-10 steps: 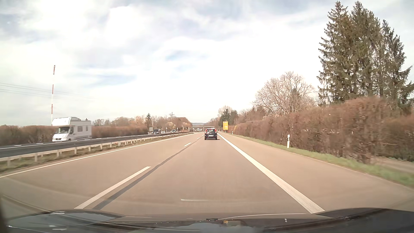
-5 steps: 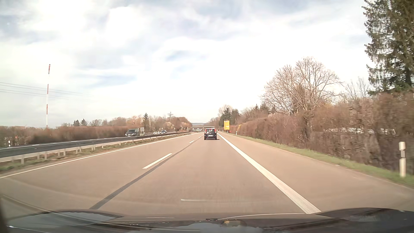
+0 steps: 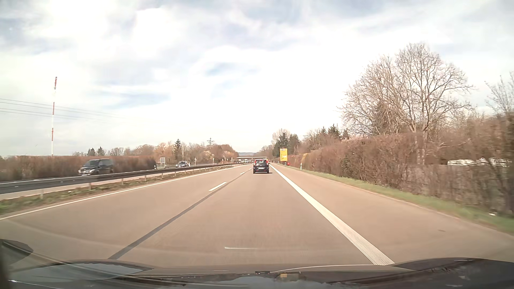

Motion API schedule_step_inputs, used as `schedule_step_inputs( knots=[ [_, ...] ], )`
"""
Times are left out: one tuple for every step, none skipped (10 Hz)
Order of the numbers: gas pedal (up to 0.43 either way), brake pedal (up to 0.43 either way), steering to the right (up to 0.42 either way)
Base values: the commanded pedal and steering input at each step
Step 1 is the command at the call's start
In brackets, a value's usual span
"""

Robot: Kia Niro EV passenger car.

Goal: Follow the waypoints while adhering to traffic rules and regulations

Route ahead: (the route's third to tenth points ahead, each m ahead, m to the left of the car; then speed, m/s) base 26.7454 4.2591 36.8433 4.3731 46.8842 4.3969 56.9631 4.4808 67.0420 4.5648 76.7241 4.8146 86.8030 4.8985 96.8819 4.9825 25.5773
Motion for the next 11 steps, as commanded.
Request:
schedule_step_inputs(
  knots=[
    [0.189, 0.0, -0.001],
    [0.189, 0.0, -0.001],
    [0.189, 0.0, -0.001],
    [0.189, 0.0, -0.001],
    [0.189, 0.0, -0.001],
    [0.189, 0.0, -0.001],
    [0.189, 0.0, -0.001],
    [0.189, 0.0, -0.001],
    [0.189, 0.0, -0.001],
    [0.189, 0.0, -0.001],
    [0.189, 0.0, -0.001]
  ],
)
